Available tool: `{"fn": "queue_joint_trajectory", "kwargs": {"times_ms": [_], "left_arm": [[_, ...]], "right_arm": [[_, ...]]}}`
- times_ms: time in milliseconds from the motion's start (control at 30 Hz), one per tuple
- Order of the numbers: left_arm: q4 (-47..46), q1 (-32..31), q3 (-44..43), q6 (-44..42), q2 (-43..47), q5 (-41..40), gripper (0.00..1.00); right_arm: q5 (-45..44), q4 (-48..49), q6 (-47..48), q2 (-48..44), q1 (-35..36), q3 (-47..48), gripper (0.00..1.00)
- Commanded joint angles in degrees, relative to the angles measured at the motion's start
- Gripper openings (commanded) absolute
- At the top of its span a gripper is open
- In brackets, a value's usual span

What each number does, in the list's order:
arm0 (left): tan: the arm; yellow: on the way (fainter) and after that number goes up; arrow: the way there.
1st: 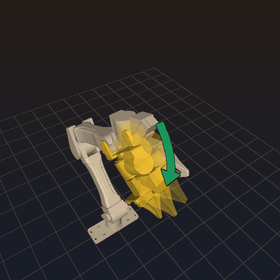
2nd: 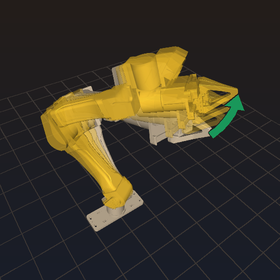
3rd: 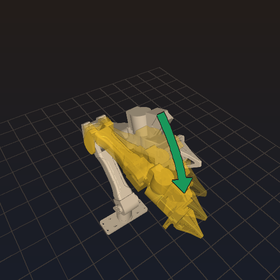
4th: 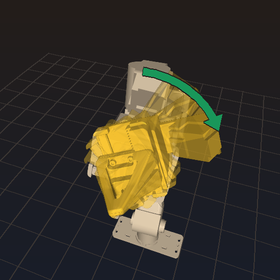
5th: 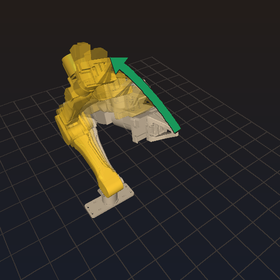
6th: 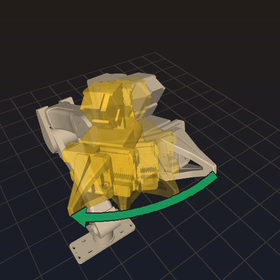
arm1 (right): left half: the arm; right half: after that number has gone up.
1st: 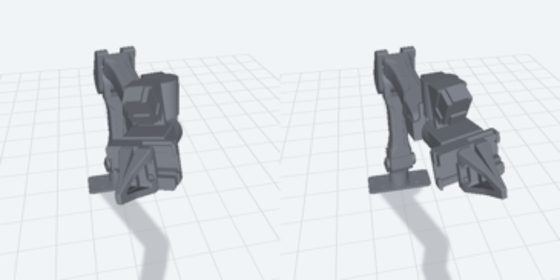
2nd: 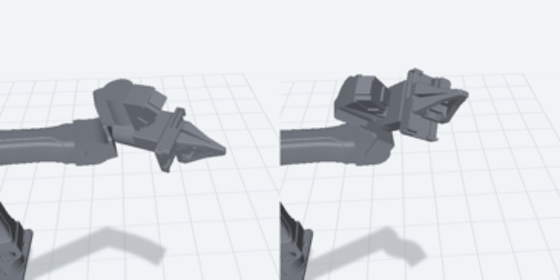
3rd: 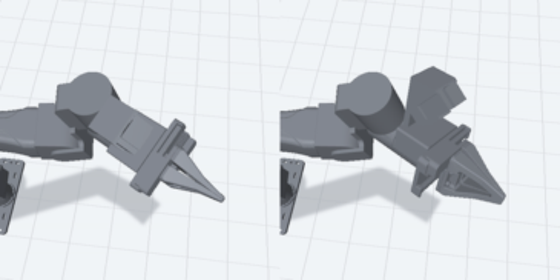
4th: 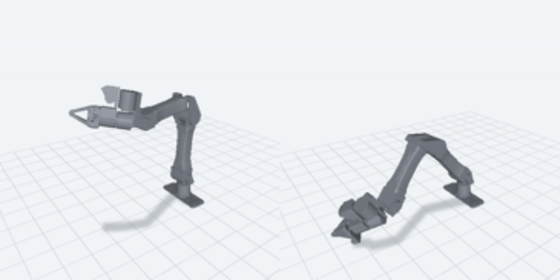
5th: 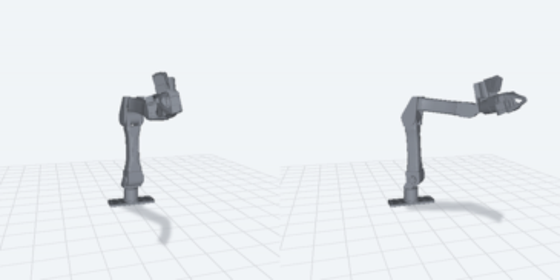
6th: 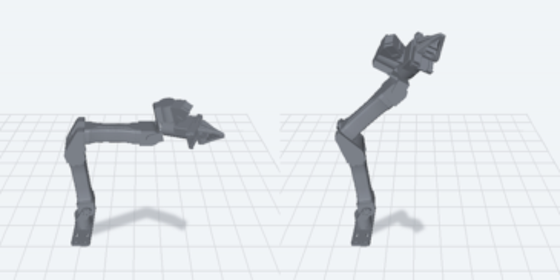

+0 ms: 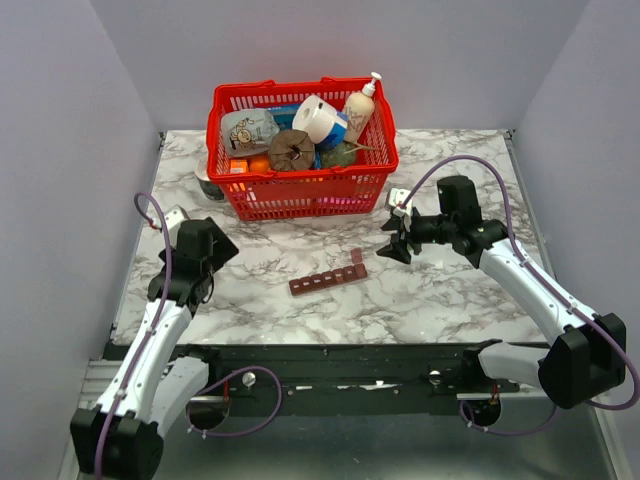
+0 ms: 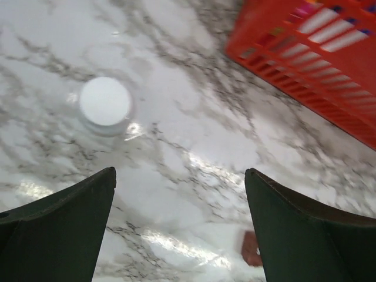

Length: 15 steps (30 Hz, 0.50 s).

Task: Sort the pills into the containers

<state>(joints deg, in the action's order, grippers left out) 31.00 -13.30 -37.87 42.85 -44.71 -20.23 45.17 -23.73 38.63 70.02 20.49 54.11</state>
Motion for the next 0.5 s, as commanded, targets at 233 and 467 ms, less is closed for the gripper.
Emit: {"fn": "queue_joint_trajectory", "kwargs": {"times_ms": [233,467], "left_arm": [[-7.2,12.9,2.6,2.2,-15.6,-0.2,0.97],[-10.5,16.8,0.4,1.1,-24.8,-0.7,0.91]], "right_arm": [[2.6,-1.0,0.8,-1.0,-0.5,-1.1,0.70],[2.7,-0.9,1.2,-1.6,-0.5,-1.3,0.70]]}}
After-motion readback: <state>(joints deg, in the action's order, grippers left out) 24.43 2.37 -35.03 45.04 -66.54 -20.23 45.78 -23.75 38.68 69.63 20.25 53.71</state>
